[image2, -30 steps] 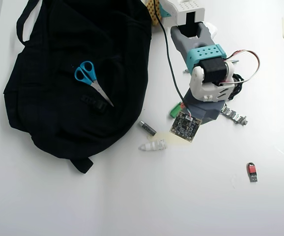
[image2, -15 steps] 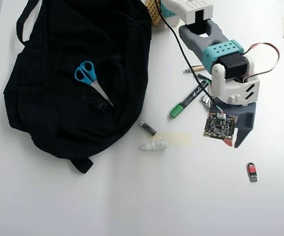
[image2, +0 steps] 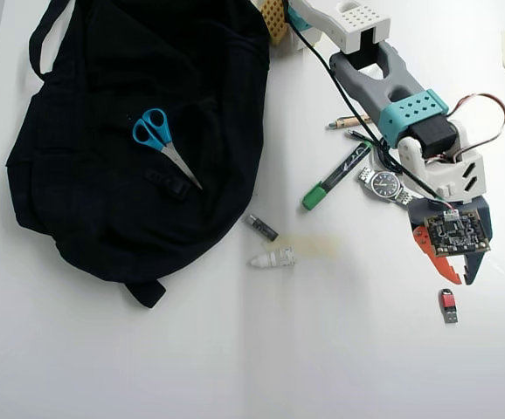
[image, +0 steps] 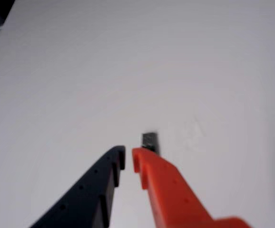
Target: Put the usb stick into the black bag
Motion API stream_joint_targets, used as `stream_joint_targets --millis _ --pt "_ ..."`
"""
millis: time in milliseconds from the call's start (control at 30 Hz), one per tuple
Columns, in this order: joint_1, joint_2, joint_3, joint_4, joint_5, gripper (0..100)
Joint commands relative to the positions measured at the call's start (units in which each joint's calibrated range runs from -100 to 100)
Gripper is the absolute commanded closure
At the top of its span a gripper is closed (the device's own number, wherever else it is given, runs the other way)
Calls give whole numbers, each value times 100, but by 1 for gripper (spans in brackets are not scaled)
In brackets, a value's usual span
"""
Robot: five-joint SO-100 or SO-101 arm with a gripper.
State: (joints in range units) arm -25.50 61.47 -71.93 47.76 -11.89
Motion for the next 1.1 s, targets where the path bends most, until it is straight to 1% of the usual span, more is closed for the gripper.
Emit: stream_joint_targets --millis 0,200,333,433,567,900,1067 --pt "-67 210 -40 -651 41 98" --pt "-217 666 -40 -1236 41 98" --pt "-292 998 -40 -1891 41 98" --pt "-314 1330 -40 -2253 41 95" --pt "-352 1654 -40 -2296 15 90" --pt "-247 1870 -121 -2347 41 84" --pt "-269 1911 -31 -3071 188 84"
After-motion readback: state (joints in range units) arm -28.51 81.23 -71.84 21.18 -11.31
